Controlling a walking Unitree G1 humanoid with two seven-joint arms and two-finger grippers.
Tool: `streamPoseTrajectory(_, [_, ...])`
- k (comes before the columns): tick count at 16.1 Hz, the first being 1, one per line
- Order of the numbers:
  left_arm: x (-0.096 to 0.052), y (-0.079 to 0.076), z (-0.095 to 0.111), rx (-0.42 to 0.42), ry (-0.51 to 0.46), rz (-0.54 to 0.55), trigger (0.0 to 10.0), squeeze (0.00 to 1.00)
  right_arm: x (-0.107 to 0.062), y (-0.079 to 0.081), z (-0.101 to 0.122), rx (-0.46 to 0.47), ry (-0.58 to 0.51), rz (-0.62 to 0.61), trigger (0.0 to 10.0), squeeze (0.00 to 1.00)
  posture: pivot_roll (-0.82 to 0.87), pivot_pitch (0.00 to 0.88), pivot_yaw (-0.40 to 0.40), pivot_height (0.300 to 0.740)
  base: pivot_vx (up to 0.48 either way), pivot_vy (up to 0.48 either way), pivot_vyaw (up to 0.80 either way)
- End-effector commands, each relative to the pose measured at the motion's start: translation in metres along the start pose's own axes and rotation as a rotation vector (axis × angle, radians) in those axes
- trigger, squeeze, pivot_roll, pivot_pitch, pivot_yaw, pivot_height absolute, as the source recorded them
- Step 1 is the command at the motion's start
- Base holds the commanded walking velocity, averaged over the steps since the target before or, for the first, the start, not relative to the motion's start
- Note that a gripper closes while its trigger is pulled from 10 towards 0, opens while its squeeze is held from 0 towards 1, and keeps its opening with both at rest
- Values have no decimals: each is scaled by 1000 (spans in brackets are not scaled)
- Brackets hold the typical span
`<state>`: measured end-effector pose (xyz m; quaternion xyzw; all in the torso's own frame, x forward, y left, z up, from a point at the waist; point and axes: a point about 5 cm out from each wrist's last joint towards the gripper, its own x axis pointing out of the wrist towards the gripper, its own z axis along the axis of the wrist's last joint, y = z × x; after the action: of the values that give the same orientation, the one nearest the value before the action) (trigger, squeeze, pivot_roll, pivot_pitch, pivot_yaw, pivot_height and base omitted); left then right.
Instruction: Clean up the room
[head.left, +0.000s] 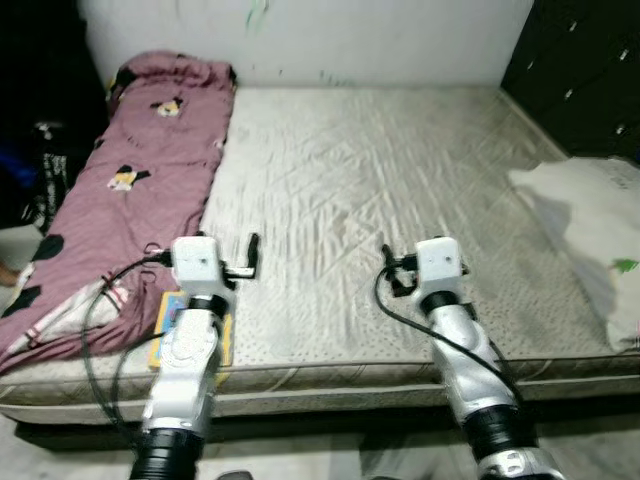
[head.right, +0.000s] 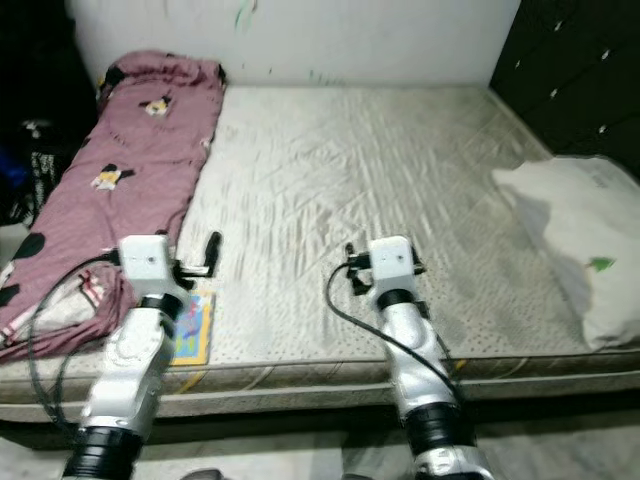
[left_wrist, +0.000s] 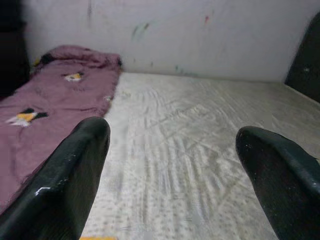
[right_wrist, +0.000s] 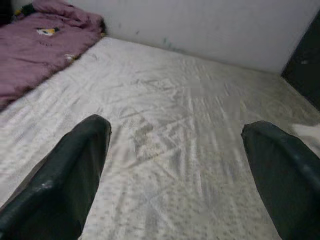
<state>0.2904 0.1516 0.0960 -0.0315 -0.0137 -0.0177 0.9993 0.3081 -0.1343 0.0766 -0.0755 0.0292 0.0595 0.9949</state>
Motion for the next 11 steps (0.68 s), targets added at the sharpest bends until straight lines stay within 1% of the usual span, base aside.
streamPoseTrajectory(1, [0,3,1,7,-3,5,10000,0,3,3,6,-2,-20,9,10000,0,39,0,-11,740,292,0,0])
streamPoseTrajectory(9, [1,3,1,6,-3,1,10000,0,4,2,6,-1,-21,6,10000,0,39,0,-9,740,341,0,0])
streamPoseTrajectory(11, [1,3,0,20,5,28,10000,0,4,2,6,-1,-20,7,10000,0,39,0,-9,740,0,0,0])
